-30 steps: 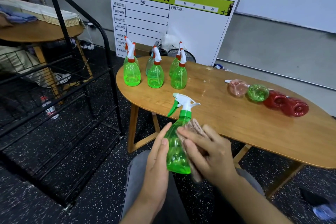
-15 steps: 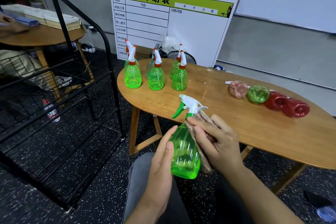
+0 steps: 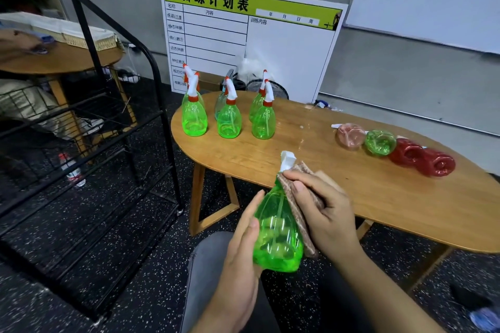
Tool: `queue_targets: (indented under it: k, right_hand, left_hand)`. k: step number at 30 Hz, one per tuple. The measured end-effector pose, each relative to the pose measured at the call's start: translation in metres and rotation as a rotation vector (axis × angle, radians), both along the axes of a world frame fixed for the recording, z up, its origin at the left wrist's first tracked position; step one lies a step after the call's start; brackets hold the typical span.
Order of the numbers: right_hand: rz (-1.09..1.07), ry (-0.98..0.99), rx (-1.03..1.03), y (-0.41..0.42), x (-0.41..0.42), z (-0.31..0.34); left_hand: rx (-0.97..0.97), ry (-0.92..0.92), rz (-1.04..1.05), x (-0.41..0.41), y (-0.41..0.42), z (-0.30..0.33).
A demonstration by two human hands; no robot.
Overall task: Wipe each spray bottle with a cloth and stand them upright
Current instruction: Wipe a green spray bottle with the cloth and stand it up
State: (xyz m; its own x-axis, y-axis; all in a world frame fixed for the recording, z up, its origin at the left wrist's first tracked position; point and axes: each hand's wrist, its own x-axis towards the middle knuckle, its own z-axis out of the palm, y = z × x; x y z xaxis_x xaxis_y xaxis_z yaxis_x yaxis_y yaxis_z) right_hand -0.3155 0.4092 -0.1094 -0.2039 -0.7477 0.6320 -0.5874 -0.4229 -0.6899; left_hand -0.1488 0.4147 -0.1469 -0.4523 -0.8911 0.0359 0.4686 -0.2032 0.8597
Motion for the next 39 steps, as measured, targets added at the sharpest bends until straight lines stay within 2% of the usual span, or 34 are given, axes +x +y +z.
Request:
queue_targets:
  k: [4,8,13,15,18,23,25,29,32,34,36,39]
  right_hand:
    - [0.004,0.049,0.050,0.000,0.004,-0.006]
    - [0.050,0.206,0.001,0.010,0.014,-0.012]
    - [0.173,0.684,-0.169,0.037,0.021,-0.023]
    - [0.191,0.796,-0.210,0.040,0.017,-0.023]
    - [0.160,0.753,-0.205,0.030,0.011,-0.016]
    - [-0.073,0.402,-0.037,0.002,0.005,-0.004]
    - [-0.108,0.342,-0.020,0.000,0.008,-0.005]
    - [-0.004,0.404,-0.068,0.017,0.021,-0.016]
    - [0.143,0.656,-0.151,0.036,0.024,-0.028]
    - [0.163,0.792,-0.210,0.040,0.022,-0.030]
    - [0.162,0.811,-0.237,0.037,0.018,-0.025]
    - [0.084,0.665,-0.194,0.021,0.013,-0.013]
  left_hand:
    - [-0.033,-0.045,0.038,0.001,-0.002,-0.004]
    - [-0.051,-0.091,0.110,0.003,-0.004,-0.004]
    - [-0.010,-0.055,0.113,0.005,-0.005,-0.001]
    - [-0.015,-0.062,0.111,0.005,-0.004,-0.001]
    - [-0.026,-0.092,0.128,0.002,-0.007,-0.007]
    - [-0.056,-0.133,0.136,-0.001,-0.007,-0.013]
    - [-0.065,-0.129,0.137,0.000,-0.007,-0.013]
    - [-0.022,-0.120,0.144,0.002,-0.011,-0.015]
    - [0.004,-0.082,0.127,0.004,-0.011,-0.012]
    - [0.006,-0.052,0.131,0.004,-0.010,-0.009]
    - [-0.003,-0.058,0.126,0.004,-0.009,-0.008]
    - [-0.024,-0.094,0.122,0.001,-0.008,-0.010]
